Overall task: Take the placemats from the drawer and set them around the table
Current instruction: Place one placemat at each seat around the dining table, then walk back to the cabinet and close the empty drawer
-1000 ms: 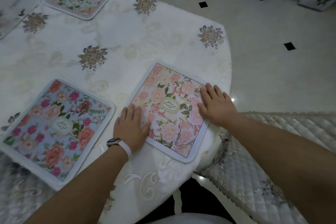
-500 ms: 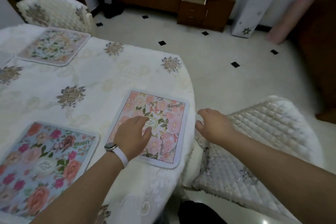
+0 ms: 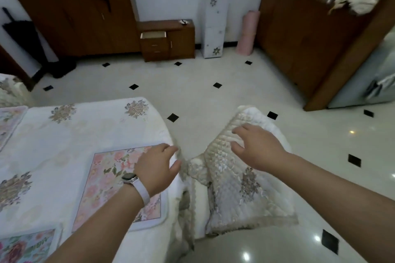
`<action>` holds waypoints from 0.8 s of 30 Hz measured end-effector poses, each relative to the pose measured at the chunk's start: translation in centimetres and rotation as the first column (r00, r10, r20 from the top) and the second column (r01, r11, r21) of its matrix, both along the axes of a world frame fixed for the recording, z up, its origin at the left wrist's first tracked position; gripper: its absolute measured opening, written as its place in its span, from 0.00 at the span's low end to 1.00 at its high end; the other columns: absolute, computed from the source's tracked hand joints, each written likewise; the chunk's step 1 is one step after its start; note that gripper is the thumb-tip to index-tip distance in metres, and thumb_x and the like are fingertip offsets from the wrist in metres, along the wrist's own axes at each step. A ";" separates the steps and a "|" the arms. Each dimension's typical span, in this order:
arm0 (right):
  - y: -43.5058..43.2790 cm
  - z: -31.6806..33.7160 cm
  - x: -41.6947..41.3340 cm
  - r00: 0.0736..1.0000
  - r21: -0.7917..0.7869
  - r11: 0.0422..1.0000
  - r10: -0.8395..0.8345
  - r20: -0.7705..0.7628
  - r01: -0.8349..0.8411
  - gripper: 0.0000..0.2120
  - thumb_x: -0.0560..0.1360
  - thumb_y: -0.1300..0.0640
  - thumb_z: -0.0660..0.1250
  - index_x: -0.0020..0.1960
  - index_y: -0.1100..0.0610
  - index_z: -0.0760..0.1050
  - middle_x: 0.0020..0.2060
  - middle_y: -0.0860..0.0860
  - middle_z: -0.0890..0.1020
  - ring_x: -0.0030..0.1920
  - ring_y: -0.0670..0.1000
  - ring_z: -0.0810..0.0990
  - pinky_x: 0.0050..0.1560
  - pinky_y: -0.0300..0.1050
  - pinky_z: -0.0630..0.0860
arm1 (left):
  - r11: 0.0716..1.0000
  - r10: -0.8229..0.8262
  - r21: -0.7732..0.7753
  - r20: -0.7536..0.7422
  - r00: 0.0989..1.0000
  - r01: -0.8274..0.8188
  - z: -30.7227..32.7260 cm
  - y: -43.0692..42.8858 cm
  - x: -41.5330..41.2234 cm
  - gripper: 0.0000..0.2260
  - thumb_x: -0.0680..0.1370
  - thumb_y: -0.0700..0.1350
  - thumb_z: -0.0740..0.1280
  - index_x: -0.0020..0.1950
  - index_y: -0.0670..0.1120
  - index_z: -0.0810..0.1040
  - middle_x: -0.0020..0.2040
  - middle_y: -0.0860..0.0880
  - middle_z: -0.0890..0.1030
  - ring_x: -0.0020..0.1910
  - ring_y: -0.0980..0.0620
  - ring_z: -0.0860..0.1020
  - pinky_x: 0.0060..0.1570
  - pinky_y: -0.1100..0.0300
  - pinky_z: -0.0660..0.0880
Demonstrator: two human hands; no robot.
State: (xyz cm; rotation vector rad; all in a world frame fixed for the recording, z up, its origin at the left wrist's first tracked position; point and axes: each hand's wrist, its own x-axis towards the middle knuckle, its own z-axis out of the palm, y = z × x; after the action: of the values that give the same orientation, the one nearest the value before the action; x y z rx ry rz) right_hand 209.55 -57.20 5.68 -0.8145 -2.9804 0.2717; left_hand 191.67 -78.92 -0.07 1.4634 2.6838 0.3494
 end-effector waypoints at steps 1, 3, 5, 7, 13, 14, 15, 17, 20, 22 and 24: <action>0.7 0.3 1.0 1.000 -0.004 1.000 -0.019 -0.010 0.019 0.22 0.79 0.43 0.57 0.69 0.51 0.71 0.66 0.49 0.75 0.63 0.53 0.73 0.60 0.49 0.72 | 1.000 -0.009 0.001 -0.007 1.000 0.009 0.3 1.0 0.6 0.23 0.78 0.59 0.56 0.68 0.51 0.74 0.63 0.51 0.77 0.59 0.49 0.75 0.50 0.54 0.76; 2.2 0.8 3.5 0.998 -0.013 0.998 -0.058 -0.021 0.058 0.22 0.79 0.43 0.57 0.69 0.50 0.70 0.66 0.48 0.74 0.63 0.52 0.73 0.60 0.50 0.72 | 0.999 -0.045 0.011 -0.037 0.998 0.046 1.0 3.4 2.3 0.26 0.76 0.61 0.53 0.67 0.52 0.75 0.63 0.50 0.77 0.58 0.47 0.76 0.49 0.54 0.75; 4.1 1.1 6.3 0.995 -0.025 0.995 -0.098 -0.014 0.098 0.22 0.79 0.43 0.56 0.70 0.49 0.69 0.66 0.48 0.74 0.63 0.52 0.72 0.61 0.51 0.71 | 0.996 -0.084 0.007 -0.060 0.995 0.084 1.9 6.1 4.4 0.25 0.76 0.61 0.55 0.68 0.52 0.74 0.64 0.50 0.77 0.59 0.47 0.76 0.50 0.54 0.75; 6.1 1.2 9.6 0.992 -0.028 0.992 -0.124 0.000 0.124 0.22 0.79 0.43 0.55 0.70 0.49 0.69 0.65 0.48 0.74 0.62 0.53 0.73 0.60 0.51 0.72 | 0.992 -0.124 0.013 -0.078 0.989 0.125 2.5 9.0 7.1 0.23 0.77 0.59 0.60 0.69 0.51 0.73 0.65 0.50 0.76 0.59 0.48 0.76 0.52 0.53 0.75; 13.0 1.5 21.3 0.986 -0.017 0.986 -0.168 0.004 0.168 0.22 0.79 0.43 0.55 0.70 0.51 0.69 0.63 0.50 0.75 0.60 0.53 0.74 0.58 0.52 0.72 | 0.965 -0.261 0.003 -0.116 0.958 0.264 3.7 17.8 17.6 0.28 0.75 0.62 0.55 0.67 0.49 0.75 0.62 0.49 0.79 0.57 0.47 0.78 0.51 0.51 0.77; 14.1 1.5 23.2 0.985 -0.019 0.985 -0.173 0.005 0.173 0.22 0.79 0.43 0.55 0.70 0.51 0.69 0.62 0.50 0.75 0.60 0.53 0.74 0.58 0.51 0.72 | 0.960 -0.275 0.009 -0.118 0.954 0.278 3.9 19.3 19.3 0.29 0.74 0.63 0.54 0.66 0.48 0.76 0.62 0.49 0.79 0.57 0.47 0.78 0.51 0.50 0.77; 15.3 1.4 25.0 0.984 -0.017 0.984 -0.176 0.011 0.176 0.23 0.79 0.43 0.55 0.70 0.51 0.69 0.62 0.50 0.75 0.59 0.53 0.74 0.58 0.51 0.73 | 0.958 -0.283 0.017 -0.119 0.952 0.287 3.9 20.8 20.9 0.29 0.74 0.62 0.54 0.66 0.48 0.76 0.61 0.48 0.80 0.57 0.46 0.78 0.51 0.50 0.78; 17.6 1.3 28.4 0.983 -0.006 0.983 -0.182 0.027 0.182 0.23 0.79 0.43 0.54 0.69 0.51 0.69 0.62 0.50 0.75 0.58 0.54 0.74 0.57 0.51 0.73 | 0.953 -0.296 0.035 -0.121 0.948 0.302 3.7 23.6 23.9 0.27 0.73 0.61 0.56 0.63 0.47 0.78 0.58 0.48 0.81 0.54 0.46 0.80 0.49 0.50 0.79; 20.7 1.3 32.6 0.978 -0.012 0.979 -0.205 0.034 0.205 0.23 0.79 0.43 0.54 0.70 0.51 0.69 0.62 0.50 0.75 0.59 0.54 0.74 0.58 0.52 0.72 | 0.942 -0.328 0.028 -0.116 0.937 0.333 3.6 27.4 27.9 0.25 0.73 0.60 0.58 0.61 0.46 0.79 0.56 0.47 0.82 0.52 0.45 0.81 0.46 0.50 0.79; 22.4 1.4 34.7 0.975 -0.016 0.975 -0.220 0.028 0.220 0.23 0.79 0.42 0.54 0.70 0.50 0.69 0.62 0.50 0.75 0.58 0.54 0.74 0.58 0.51 0.73 | 0.936 -0.346 0.016 -0.122 0.930 0.350 3.6 29.6 29.8 0.25 0.73 0.60 0.58 0.61 0.46 0.79 0.56 0.46 0.82 0.52 0.44 0.80 0.48 0.49 0.79; 24.1 1.4 36.1 0.973 -0.010 0.973 -0.229 0.021 0.229 0.23 0.78 0.42 0.54 0.69 0.50 0.69 0.61 0.50 0.75 0.58 0.53 0.74 0.57 0.51 0.73 | 0.932 -0.359 0.003 -0.135 0.924 0.363 4.0 31.7 31.0 0.25 0.73 0.60 0.58 0.62 0.47 0.78 0.57 0.46 0.81 0.53 0.44 0.80 0.49 0.48 0.78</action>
State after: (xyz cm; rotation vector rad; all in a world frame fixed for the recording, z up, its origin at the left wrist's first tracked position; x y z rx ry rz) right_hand 245.64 -33.11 7.12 -1.1569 -2.8674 0.2729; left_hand 222.66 -47.17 3.88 2.0083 2.4311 0.2727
